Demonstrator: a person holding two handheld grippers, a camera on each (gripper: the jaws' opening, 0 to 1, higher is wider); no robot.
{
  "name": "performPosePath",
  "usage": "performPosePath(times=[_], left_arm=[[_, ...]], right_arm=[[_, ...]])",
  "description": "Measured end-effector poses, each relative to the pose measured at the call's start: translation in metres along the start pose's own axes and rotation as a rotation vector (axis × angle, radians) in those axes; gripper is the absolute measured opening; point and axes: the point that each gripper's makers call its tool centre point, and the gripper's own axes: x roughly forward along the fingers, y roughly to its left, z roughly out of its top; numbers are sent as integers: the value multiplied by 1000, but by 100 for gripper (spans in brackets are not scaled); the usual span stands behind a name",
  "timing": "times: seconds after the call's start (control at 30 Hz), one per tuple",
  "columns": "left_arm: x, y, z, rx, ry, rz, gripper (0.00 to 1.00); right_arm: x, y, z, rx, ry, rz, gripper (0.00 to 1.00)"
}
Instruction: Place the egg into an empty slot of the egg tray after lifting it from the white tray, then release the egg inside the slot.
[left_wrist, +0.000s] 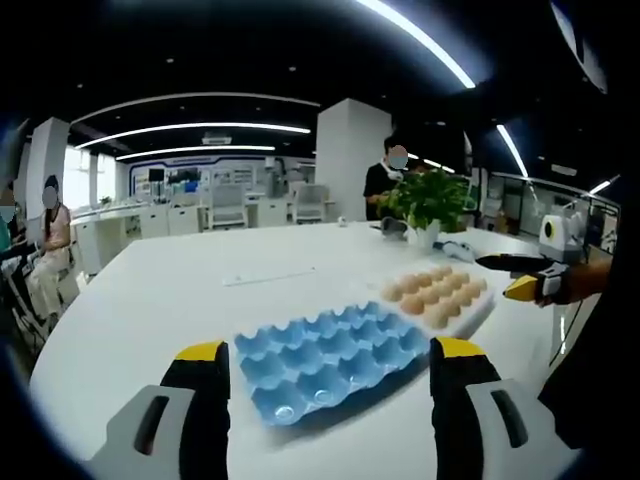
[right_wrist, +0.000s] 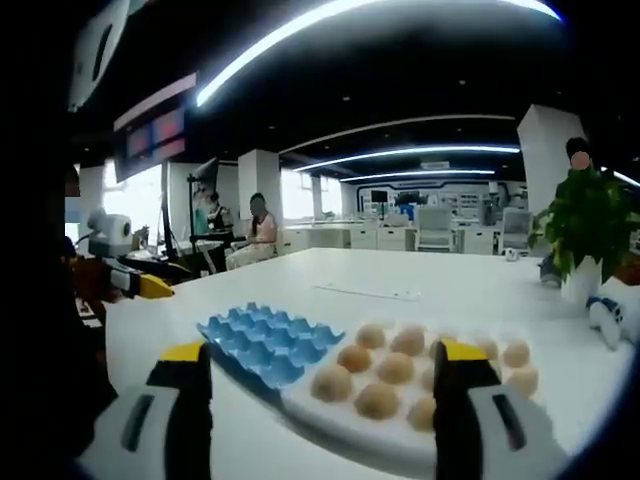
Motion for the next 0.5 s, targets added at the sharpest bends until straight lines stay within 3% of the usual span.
performPosePath(times=[0.5], left_arm=[[-1,0,1,-1,-9,-5,83]], right_arm=[[-1,2,-1,4,-1,1,94]])
